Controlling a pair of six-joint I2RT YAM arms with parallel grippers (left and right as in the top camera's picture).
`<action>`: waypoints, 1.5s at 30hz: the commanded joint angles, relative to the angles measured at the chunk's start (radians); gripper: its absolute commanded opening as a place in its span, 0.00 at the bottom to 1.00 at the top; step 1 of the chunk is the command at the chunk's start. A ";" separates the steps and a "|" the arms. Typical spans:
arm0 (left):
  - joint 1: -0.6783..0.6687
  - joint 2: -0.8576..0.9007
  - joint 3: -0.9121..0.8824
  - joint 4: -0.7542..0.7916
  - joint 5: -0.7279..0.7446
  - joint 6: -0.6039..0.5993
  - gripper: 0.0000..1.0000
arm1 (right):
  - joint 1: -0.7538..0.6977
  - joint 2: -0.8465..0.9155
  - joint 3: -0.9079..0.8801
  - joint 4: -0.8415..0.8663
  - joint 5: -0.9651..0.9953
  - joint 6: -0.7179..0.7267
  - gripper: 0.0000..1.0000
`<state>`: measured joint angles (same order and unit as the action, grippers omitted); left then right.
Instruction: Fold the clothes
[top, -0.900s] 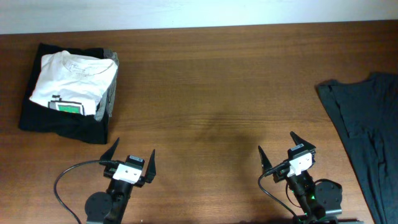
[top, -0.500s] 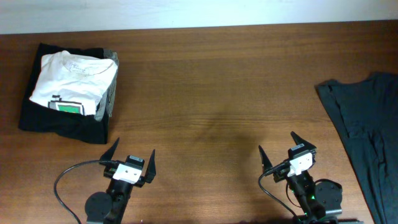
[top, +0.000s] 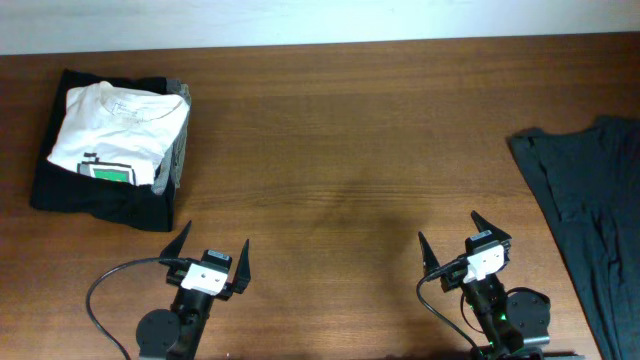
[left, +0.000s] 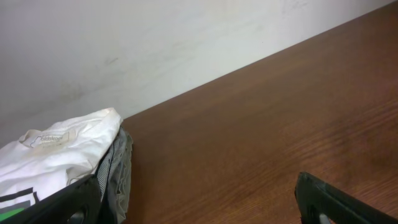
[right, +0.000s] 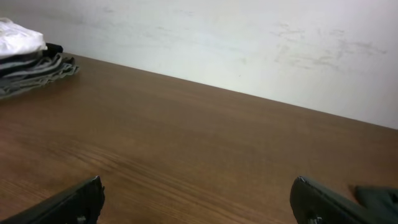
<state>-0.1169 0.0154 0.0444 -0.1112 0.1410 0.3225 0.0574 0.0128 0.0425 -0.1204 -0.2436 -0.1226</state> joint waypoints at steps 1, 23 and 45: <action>-0.005 -0.008 -0.012 0.006 0.011 0.001 0.99 | -0.005 -0.006 -0.008 -0.002 0.009 0.092 0.99; -0.005 0.886 0.957 -0.543 0.091 -0.063 0.99 | -0.006 0.990 1.012 -0.608 -0.018 0.213 0.99; -0.005 1.277 1.251 -0.776 0.256 -0.086 0.99 | -0.508 2.104 1.442 -0.395 0.163 0.336 0.99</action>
<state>-0.1184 1.2980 1.2739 -0.8875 0.3782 0.2428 -0.4694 2.0468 1.4628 -0.5365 -0.0376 0.2798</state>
